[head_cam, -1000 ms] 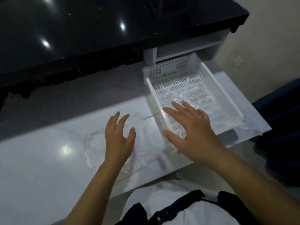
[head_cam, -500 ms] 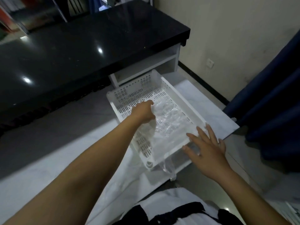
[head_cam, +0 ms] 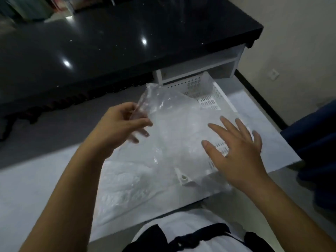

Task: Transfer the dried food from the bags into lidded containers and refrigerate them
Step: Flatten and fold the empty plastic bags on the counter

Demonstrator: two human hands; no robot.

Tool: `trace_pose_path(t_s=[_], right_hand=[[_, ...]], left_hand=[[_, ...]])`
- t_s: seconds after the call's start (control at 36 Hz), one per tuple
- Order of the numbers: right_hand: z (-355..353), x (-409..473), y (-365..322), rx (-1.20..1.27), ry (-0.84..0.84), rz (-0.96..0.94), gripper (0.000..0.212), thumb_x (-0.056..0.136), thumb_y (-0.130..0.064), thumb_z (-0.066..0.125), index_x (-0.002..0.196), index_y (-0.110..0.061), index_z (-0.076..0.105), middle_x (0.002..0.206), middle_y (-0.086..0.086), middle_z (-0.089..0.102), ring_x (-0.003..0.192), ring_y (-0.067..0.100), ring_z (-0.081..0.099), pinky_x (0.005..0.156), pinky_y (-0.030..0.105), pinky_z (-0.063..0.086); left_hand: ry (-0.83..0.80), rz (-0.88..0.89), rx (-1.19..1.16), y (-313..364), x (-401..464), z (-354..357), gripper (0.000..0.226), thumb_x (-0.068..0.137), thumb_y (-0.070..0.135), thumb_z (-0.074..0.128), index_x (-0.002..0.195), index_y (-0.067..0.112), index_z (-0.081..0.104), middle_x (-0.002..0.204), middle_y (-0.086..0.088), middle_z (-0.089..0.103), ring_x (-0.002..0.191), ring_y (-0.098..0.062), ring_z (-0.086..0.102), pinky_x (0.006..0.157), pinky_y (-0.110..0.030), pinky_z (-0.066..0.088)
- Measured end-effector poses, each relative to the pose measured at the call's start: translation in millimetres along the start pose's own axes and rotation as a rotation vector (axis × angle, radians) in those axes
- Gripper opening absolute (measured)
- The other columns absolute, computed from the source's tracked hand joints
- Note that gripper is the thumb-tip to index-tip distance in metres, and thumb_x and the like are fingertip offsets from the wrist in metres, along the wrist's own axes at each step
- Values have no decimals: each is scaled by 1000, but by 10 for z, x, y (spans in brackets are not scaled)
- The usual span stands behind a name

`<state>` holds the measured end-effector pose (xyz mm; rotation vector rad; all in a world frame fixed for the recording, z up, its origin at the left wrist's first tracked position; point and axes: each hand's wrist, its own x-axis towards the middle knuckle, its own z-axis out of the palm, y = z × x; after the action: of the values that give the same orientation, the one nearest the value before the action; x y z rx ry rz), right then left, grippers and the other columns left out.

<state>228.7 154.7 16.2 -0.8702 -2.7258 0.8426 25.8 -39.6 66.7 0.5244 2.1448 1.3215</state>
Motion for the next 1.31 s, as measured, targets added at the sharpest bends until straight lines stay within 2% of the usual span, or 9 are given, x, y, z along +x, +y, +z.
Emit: trace_pose_path(t_s=[0.36, 0.53, 0.58, 0.67, 0.72, 0.83, 0.97, 1.14, 1.31], right_hand=[[1447, 92, -1328, -277, -310, -494, 64, 98, -62, 22, 157, -39, 10, 168, -3, 0, 154, 22, -10, 118, 60, -11], [2324, 136, -1323, -417, -437, -520, 62, 100, -61, 10, 158, -39, 0, 169, -2, -2, 154, 24, -12, 117, 59, -14], [2506, 145, -1234, -462, -465, -490, 65, 98, -65, 8, 157, -41, -3, 169, -2, -4, 154, 25, -13, 118, 59, -13], [2687, 98, -1091, -502, -456, -474, 68, 95, -69, 4, 157, -41, -6, 168, -2, -9, 153, 25, -17, 117, 60, -14], [2780, 77, -1058, -523, -428, -459, 69, 94, -70, -1, 156, -41, -9, 168, -3, -13, 152, 26, -19, 117, 61, -14], [2886, 65, -1062, -549, -364, -453, 69, 96, -72, 3, 156, -41, -11, 167, -4, -15, 152, 26, -20, 117, 62, -11], [2926, 97, -1005, -575, -371, -476, 67, 97, -69, 6, 155, -42, -12, 167, -2, -14, 152, 26, -19, 117, 61, -10], [2866, 222, -1036, -496, -358, -525, 60, 100, -58, 11, 157, -40, 6, 169, -1, 3, 155, 24, -4, 120, 58, -4], [2757, 441, -893, -524, -332, -445, 60, 102, -59, 8, 158, -39, 0, 169, -1, -3, 154, 23, -8, 121, 57, -5]], left_hand=[[618, -193, -290, -1681, -1194, -276, 32, 95, 12, 66, 117, 34, 65, 97, 2, 77, 72, -16, 74, 54, -23, 56], [659, -302, -121, -2294, -1152, -142, 59, 99, 16, 60, 150, 36, 38, 109, 6, 70, 78, -8, 69, 56, -12, 51], [627, -320, -64, -2370, -1141, -113, 66, 99, 21, 60, 155, 37, 29, 123, 5, 64, 99, -10, 65, 72, -13, 51], [730, -257, 241, -2389, -1155, -53, 68, 99, 19, 59, 158, 24, 25, 160, -7, 33, 140, -30, 37, 114, -43, 36], [784, -181, 481, -2303, -1114, -7, 68, 97, 10, 57, 158, 19, 26, 166, -11, 19, 149, -34, 22, 120, -46, 23], [607, -90, 661, -2214, -887, 115, 71, 98, 8, 47, 161, 21, 16, 170, -7, 3, 157, -27, -1, 127, -43, 4], [392, -223, 702, -2455, -654, 134, 61, 105, 32, 23, 162, 24, 2, 170, -2, -9, 155, -21, -15, 126, -45, -6], [405, -250, 863, -2808, -676, 33, 66, 103, 52, 9, 162, 23, 4, 170, -5, -2, 157, -21, -7, 125, -49, -3], [414, -234, 881, -2893, -765, -28, 73, 101, 61, 12, 162, 22, 3, 170, -6, -3, 157, -23, -7, 126, -48, -2]])
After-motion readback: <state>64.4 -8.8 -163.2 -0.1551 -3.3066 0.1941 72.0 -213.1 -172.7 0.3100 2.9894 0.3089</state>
